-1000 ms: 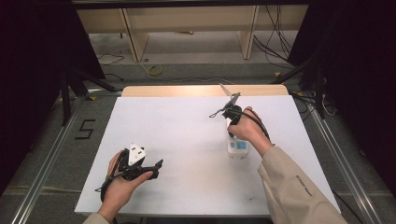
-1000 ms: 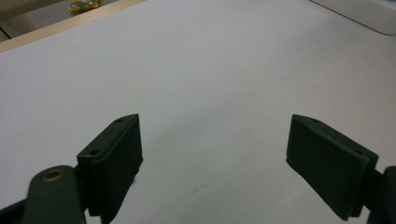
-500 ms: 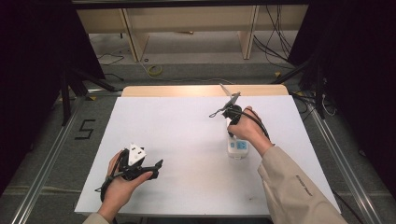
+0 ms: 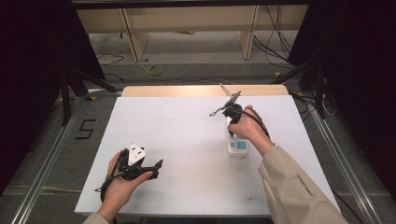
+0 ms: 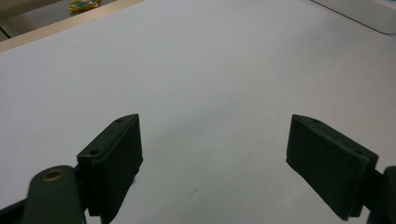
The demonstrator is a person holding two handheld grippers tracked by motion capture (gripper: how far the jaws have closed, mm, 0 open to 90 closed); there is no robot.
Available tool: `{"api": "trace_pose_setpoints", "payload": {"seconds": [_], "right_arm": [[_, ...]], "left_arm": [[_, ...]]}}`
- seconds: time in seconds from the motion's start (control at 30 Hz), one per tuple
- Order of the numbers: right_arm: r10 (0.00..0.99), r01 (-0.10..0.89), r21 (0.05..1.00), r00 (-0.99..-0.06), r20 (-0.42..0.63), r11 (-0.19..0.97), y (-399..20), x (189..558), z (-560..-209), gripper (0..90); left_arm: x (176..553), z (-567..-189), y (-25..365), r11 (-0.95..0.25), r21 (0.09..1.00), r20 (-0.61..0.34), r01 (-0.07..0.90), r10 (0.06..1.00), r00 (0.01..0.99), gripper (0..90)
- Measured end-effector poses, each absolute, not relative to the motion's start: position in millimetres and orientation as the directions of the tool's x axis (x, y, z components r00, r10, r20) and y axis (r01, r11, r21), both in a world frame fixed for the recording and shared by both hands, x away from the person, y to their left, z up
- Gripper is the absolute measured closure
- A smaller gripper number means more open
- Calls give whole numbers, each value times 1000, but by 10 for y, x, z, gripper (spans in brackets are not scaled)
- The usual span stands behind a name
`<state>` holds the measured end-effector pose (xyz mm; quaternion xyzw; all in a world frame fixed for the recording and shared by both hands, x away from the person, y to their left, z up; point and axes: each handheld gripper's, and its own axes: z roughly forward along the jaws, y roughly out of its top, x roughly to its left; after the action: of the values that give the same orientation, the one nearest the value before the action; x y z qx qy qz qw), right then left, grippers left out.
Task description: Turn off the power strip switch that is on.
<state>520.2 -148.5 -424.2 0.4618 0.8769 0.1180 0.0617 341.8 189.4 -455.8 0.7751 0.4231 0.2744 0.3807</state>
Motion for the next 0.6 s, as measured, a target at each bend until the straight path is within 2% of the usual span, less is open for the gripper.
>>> {"api": "trace_pose_setpoints", "payload": {"seconds": [0.33,0.6], "right_arm": [[822,793,264,-569,-3,549,-1511,5198,-4235,900],[816,778,303,-579,2,551,-1527,5173,-4181,900]], "left_arm": [[3419,-4560,1895,-349,823,100,448,866,490,181],[3418,-4559,1894,-352,822,103,448,865,491,181]]}}
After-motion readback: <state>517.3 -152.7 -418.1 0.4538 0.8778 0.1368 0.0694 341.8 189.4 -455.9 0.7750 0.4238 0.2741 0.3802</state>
